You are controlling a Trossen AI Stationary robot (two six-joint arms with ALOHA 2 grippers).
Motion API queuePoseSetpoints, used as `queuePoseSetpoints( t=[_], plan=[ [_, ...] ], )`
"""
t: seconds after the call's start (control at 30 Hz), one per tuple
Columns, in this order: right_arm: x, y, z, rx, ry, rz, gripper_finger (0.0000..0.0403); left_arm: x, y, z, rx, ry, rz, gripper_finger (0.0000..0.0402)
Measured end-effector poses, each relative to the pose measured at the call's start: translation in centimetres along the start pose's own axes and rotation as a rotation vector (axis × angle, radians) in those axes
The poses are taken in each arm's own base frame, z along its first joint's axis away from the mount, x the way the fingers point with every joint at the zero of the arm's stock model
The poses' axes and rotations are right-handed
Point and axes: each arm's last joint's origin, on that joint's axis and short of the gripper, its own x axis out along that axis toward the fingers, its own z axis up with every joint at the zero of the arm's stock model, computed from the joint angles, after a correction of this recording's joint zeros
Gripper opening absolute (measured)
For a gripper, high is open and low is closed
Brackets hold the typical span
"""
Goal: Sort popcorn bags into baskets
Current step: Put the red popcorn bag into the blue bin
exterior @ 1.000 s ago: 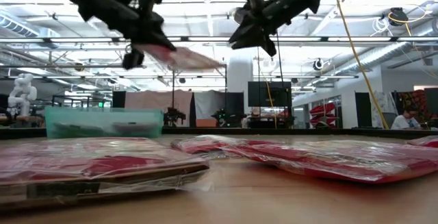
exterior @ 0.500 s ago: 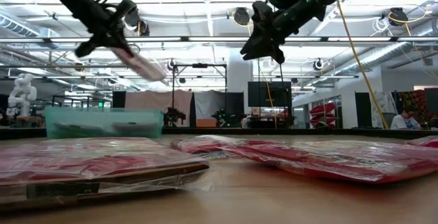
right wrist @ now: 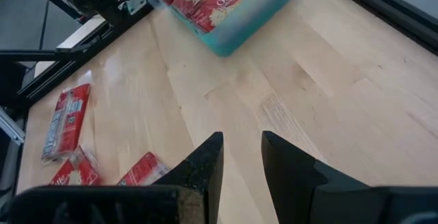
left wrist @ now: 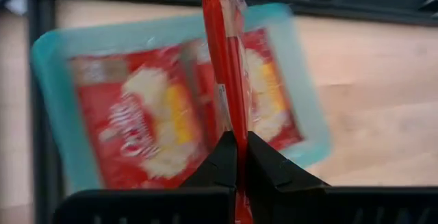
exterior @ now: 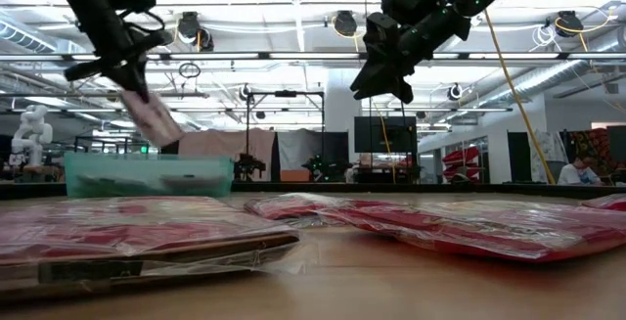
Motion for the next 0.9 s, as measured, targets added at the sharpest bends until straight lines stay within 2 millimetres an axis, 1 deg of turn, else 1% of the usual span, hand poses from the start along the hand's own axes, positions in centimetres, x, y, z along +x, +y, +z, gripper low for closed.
queuePoseSetpoints(
  t=[0.17,0.3,0.47,0.53,0.63,0.8,0.9],
  plan=[
    [0.0,0.0,0.0,-0.025,-0.001,0.000,0.0096,0.4,1.2,-0.3,-0.009,-0.007,0.132,0.0018],
    [0.0,0.0,0.0,-0.025,-0.001,-0.001,0.0096,1.2,2.0,-0.4,-0.034,-0.021,0.167,0.0015],
    [0.0,0.0,0.0,-0.020,-0.001,-0.001,0.0096,2.5,2.5,-0.5,-0.047,-0.052,0.145,0.0010],
    [0.0,0.0,0.0,-0.020,-0.001,-0.001,0.0096,3.3,2.7,-0.7,-0.055,-0.059,0.109,0.0016],
    [0.0,0.0,0.0,-0.018,-0.001,-0.001,0.0096,4.0,3.1,-1.4,-0.079,-0.028,0.107,0.0020],
    [0.0,0.1,0.0,-0.004,0.000,0.001,0.0096,4.3,3.4,-1.8,-0.070,-0.001,0.121,0.0016],
    [0.0,0.1,0.0,-0.001,0.000,0.001,0.0096,4.3,3.4,-1.8,-0.045,0.004,0.122,0.0023]
  ],
)
